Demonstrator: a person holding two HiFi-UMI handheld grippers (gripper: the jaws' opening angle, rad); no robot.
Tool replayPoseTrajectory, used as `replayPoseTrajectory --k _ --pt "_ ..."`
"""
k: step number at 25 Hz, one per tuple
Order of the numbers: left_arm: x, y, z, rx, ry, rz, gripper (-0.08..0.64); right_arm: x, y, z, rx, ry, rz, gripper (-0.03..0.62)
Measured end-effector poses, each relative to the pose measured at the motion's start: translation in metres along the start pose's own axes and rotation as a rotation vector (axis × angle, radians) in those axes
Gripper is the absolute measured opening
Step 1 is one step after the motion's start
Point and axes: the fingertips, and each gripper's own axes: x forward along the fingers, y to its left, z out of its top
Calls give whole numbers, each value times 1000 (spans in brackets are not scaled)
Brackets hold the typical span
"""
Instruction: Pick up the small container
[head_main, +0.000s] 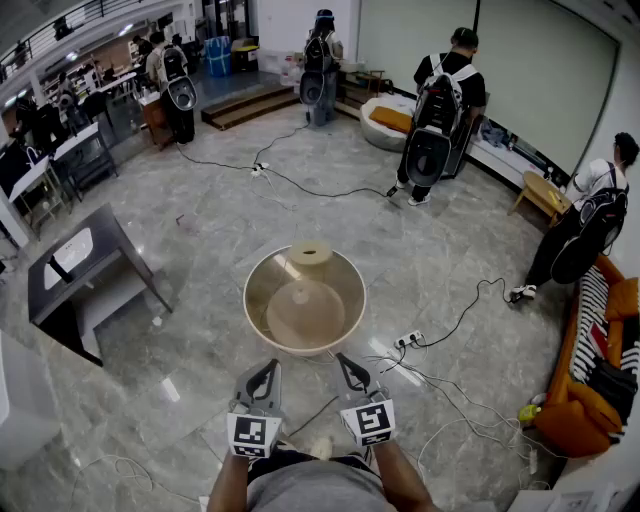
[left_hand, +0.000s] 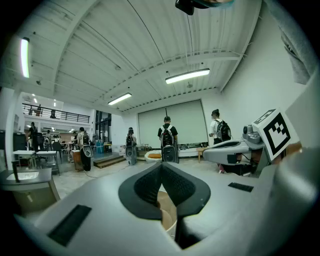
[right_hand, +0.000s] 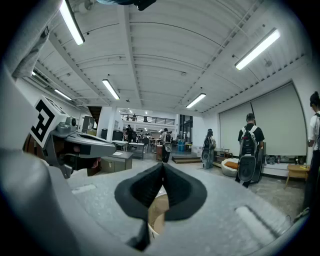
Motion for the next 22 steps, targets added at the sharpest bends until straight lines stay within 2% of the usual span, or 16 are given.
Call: replayPoseTrajectory --k 5,14,22 --pt "4 -5 3 -1 0 3 17 0 -3 10 10 -20 3 0" --pt "16 1 0 -1 15 6 17 15 -8 1 26 -13 9 0" --pt "57 34 -6 1 18 -10 17 64 -24 0 43 -21 -4 0"
